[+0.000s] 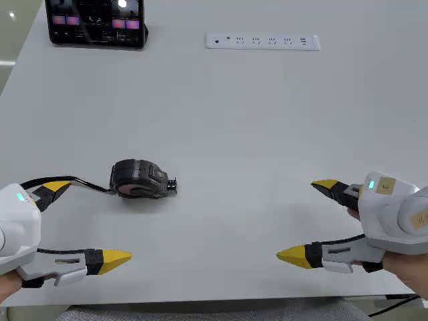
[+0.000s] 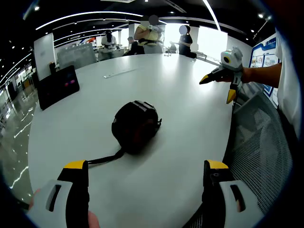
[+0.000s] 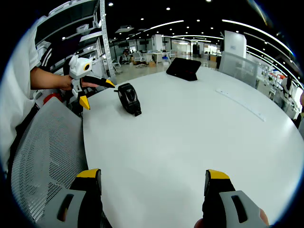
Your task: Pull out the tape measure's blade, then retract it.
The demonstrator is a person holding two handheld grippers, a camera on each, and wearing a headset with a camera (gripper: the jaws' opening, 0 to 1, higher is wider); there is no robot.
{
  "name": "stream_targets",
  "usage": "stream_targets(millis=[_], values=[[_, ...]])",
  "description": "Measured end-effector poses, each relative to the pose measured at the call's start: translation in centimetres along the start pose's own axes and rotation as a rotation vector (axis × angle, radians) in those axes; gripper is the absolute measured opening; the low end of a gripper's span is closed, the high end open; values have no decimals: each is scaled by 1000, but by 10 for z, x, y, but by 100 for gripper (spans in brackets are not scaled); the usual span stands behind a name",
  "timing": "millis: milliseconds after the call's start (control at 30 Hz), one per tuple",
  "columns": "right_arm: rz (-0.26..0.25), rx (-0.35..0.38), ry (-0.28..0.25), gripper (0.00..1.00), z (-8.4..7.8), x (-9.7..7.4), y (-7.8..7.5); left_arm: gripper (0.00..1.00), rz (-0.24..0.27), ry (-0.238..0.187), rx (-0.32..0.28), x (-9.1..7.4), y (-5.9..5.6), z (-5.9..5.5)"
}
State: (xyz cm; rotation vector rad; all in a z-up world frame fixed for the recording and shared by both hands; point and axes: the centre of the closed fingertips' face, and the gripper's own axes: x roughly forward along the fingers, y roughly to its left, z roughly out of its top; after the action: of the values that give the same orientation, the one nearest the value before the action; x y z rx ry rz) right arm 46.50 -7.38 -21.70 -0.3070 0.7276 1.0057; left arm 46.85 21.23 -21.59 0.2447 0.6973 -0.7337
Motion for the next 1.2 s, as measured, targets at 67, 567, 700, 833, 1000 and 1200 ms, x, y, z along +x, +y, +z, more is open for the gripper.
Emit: stream_targets(millis=[67,567,700,833,1000,1200], values=[[4,5,-1,89,0,0,1,99,0,1,1,0,0,0],[2,-12,-6,90,4,-2,2,99,10,-13,11,-3,0,5],[5,-12,-14,90,8,-4,2,99,8,-19,17,-5,-1,5],[8,-14,-21,89,10,-3,4,99,6,-20,25,-6,-1,3],[19,-13,-17,88,6,1,7,99,15,-26,29,-6,1,2],[22,-6,-14,88,4,3,6,99,15,-12,20,-6,1,-1]])
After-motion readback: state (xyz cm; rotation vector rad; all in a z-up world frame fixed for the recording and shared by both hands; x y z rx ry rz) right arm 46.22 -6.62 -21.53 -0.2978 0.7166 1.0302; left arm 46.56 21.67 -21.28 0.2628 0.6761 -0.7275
